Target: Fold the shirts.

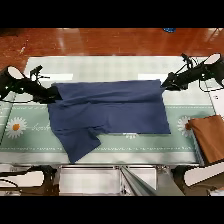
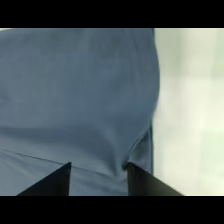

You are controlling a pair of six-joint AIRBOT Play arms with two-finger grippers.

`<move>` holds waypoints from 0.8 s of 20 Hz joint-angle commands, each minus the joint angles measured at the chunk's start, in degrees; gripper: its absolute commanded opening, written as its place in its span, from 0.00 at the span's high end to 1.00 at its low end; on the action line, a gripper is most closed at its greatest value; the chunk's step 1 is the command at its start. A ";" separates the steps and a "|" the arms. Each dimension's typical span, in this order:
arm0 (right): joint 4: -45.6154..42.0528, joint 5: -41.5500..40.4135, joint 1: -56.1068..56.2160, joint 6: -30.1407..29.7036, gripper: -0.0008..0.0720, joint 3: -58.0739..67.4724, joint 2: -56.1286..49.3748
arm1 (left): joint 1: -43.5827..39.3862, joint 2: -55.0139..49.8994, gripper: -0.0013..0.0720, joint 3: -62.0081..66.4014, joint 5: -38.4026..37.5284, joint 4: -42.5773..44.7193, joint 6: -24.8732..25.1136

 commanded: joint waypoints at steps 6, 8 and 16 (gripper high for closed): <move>-7.54 2.97 -9.68 0.96 0.42 -8.87 11.98 | 7.78 12.55 0.29 -8.46 -13.38 7.91 -1.53; -2.99 -4.09 -12.59 -0.42 0.42 -20.94 19.32 | 13.16 20.31 0.29 -19.80 -10.80 7.17 -0.94; 22.16 -10.54 -7.32 -14.75 0.42 -51.30 37.13 | 24.83 31.39 0.29 -46.23 -3.45 -12.94 3.17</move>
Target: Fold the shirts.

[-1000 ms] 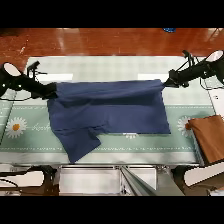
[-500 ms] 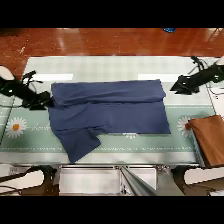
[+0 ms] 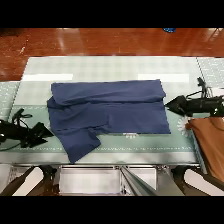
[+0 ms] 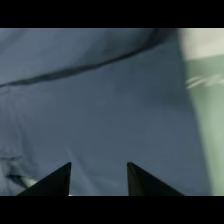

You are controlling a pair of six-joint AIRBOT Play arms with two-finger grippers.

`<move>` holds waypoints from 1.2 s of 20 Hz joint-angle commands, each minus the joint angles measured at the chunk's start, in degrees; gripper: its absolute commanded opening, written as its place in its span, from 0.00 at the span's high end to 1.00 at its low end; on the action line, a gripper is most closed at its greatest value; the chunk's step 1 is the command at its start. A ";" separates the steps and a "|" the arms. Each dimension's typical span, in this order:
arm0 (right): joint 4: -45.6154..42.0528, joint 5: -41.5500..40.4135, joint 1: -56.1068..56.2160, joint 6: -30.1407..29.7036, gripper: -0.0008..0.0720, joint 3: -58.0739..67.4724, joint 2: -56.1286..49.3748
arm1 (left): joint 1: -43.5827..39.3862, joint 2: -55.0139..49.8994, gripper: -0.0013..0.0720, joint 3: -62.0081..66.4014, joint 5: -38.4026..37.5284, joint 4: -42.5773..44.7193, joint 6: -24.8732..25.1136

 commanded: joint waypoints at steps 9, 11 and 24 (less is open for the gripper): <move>12.72 -6.99 1.60 -3.30 0.42 -6.62 4.20 | -13.97 -0.37 0.29 -8.11 15.69 -10.80 -1.81; 13.05 -7.21 -3.02 -3.32 0.42 -6.62 4.20 | -16.85 -2.08 0.63 -8.11 15.96 -11.17 -0.52; -16.55 3.54 -8.72 10.47 0.43 -11.45 0.35 | -17.29 -2.12 0.96 -4.13 10.97 -12.22 1.03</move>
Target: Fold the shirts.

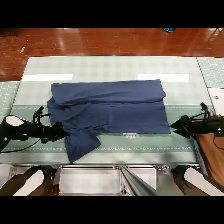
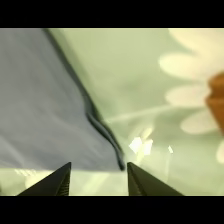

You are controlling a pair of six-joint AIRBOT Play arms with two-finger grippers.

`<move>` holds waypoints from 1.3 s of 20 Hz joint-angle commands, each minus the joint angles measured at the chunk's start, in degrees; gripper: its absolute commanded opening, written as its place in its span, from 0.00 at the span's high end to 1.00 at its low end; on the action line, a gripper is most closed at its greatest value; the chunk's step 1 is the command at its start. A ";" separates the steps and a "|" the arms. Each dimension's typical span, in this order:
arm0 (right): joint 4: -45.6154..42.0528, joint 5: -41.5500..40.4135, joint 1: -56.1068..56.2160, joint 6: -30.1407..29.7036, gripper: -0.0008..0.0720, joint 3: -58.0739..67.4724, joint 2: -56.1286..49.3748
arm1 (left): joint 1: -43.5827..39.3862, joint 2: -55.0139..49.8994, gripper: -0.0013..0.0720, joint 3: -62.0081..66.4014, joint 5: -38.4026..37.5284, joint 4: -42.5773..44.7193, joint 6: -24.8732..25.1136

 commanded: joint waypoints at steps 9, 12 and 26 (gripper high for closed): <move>11.98 -6.54 11.17 -4.20 0.94 3.04 -7.23 | -0.04 0.07 0.96 1.01 -2.71 -1.51 0.17; 11.17 0.44 11.39 -7.23 0.96 9.14 -6.99 | 1.33 0.07 0.96 6.73 -7.82 -1.31 2.64; 20.87 -5.75 11.58 -6.34 0.96 32.04 -20.98 | -0.33 -25.83 0.96 42.47 -6.10 -4.09 -1.40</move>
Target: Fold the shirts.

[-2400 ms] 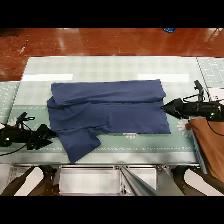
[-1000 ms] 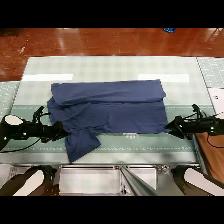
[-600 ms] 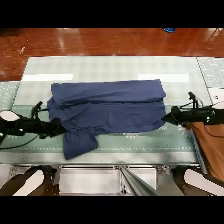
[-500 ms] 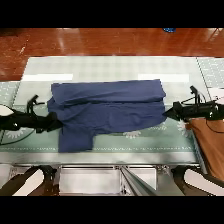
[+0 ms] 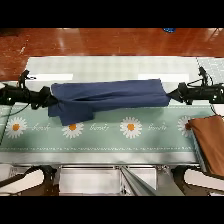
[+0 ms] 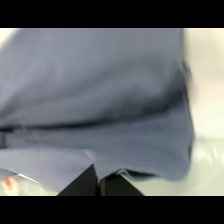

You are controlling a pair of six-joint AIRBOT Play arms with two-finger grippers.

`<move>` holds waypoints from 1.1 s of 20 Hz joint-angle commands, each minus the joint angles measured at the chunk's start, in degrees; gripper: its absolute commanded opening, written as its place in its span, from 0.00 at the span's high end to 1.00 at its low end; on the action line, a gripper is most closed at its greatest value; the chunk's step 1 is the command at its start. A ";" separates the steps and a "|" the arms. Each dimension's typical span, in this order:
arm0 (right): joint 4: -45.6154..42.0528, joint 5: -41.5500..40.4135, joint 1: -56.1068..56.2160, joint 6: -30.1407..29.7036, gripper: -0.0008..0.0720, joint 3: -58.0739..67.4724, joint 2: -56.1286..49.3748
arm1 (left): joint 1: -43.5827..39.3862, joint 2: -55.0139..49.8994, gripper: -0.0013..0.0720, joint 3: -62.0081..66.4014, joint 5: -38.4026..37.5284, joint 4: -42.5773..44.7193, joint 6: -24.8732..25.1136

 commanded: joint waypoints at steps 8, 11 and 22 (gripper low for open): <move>6.84 -2.51 0.09 -1.03 0.96 14.53 -15.04 | -5.25 -27.30 0.96 34.14 -0.28 -0.17 -8.02; 8.07 -2.49 0.09 -1.07 0.96 16.81 -17.86 | -5.31 -29.83 0.96 36.57 -0.26 -0.17 -7.96; 7.08 0.81 -0.68 2.05 0.42 23.39 -19.06 | -2.27 -29.11 0.29 42.51 -16.83 5.97 -9.09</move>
